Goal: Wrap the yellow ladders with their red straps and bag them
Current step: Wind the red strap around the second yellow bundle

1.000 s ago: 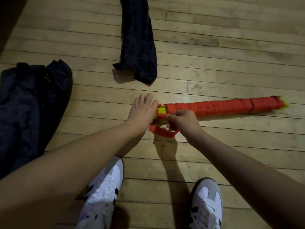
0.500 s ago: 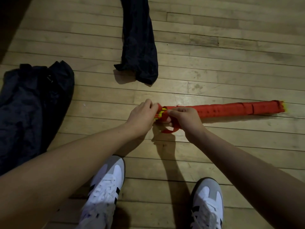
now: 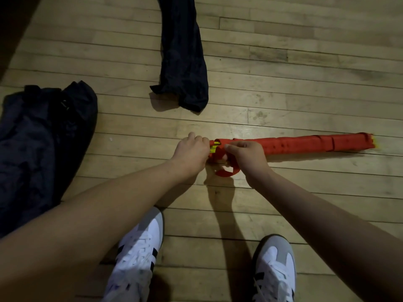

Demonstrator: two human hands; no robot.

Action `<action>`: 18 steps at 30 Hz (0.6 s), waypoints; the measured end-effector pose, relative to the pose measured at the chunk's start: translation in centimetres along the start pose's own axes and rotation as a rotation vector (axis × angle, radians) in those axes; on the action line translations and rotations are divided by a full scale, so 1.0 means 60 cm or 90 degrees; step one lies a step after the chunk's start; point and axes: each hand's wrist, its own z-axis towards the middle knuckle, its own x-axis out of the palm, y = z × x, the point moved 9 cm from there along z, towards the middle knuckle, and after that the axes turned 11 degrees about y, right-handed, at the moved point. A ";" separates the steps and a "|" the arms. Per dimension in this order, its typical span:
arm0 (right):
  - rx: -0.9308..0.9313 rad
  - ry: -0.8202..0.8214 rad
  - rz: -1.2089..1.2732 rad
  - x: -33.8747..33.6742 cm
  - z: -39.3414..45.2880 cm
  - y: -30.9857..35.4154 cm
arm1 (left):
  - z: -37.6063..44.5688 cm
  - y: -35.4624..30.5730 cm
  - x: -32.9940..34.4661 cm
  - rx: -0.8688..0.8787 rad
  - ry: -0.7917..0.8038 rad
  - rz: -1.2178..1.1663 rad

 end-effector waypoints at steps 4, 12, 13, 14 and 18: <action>-0.011 -0.007 0.002 -0.003 0.008 0.011 | 0.013 0.009 -0.010 -0.021 -0.012 -0.009; -0.015 0.028 -0.013 0.013 0.037 0.026 | 0.057 0.062 -0.044 -0.101 -0.031 -0.009; -0.015 0.027 -0.015 0.013 0.044 0.027 | 0.063 0.070 -0.048 -0.113 -0.031 -0.012; -0.016 0.025 -0.018 0.011 0.046 0.028 | 0.063 0.074 -0.050 -0.122 -0.036 -0.017; -0.007 0.006 -0.017 -0.001 0.064 0.025 | 0.057 0.059 -0.034 -0.109 -0.057 -0.018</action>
